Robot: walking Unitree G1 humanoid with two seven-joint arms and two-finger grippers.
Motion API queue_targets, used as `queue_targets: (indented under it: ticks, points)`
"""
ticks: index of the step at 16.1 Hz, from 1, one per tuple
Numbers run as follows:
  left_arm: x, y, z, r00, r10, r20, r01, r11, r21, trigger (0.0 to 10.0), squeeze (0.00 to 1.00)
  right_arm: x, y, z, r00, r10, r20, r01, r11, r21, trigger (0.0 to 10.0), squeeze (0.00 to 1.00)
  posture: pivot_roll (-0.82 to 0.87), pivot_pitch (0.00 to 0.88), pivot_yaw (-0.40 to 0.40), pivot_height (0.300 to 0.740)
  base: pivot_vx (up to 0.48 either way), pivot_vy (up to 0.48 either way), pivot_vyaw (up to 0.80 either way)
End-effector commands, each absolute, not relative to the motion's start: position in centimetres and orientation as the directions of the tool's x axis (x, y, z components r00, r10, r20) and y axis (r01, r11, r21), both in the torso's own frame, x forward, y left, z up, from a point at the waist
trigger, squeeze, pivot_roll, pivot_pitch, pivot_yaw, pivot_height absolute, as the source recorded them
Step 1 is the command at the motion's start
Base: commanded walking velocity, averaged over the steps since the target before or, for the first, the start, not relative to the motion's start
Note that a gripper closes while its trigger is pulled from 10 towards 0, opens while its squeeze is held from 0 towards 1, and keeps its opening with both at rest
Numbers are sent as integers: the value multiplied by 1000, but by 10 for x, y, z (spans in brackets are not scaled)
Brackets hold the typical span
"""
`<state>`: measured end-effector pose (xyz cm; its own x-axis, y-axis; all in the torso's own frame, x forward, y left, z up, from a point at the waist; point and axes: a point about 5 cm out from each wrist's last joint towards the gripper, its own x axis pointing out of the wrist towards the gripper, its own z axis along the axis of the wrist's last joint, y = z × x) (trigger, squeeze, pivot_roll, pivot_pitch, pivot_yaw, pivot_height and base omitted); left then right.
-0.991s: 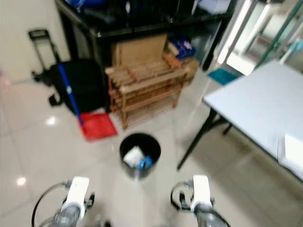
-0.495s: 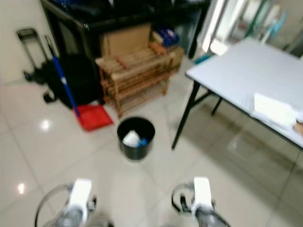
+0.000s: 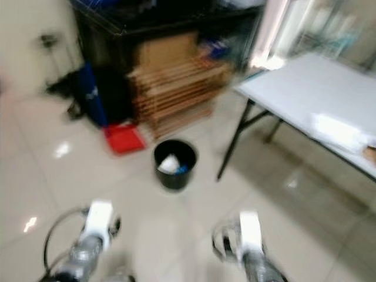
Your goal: Picking trash to rubbish bin
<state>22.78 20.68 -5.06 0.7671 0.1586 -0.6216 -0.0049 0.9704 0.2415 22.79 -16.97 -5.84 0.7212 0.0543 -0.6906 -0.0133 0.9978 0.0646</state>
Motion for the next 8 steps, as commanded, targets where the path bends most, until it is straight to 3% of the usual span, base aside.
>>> queue_targets:
  ticks: [1,3,8]
  points:
    - [243,205,-40,803,154,-575,-12,970,243,10000,0,243,-174,-46,775,49,-630,-15,998,59,10000,0,-53,56,-108,740,0,0,0]
    - [266,204,-19,862,142,-486,-23,970,241,10000,0,268,-174,-26,838,56,-543,-17,997,77,10000,0,-56,62,-110,740,0,0,0]
    - [312,191,31,955,89,-281,-19,970,241,10000,0,310,-163,19,929,87,-360,-51,993,107,10000,0,-62,69,-108,740,0,0,-800]
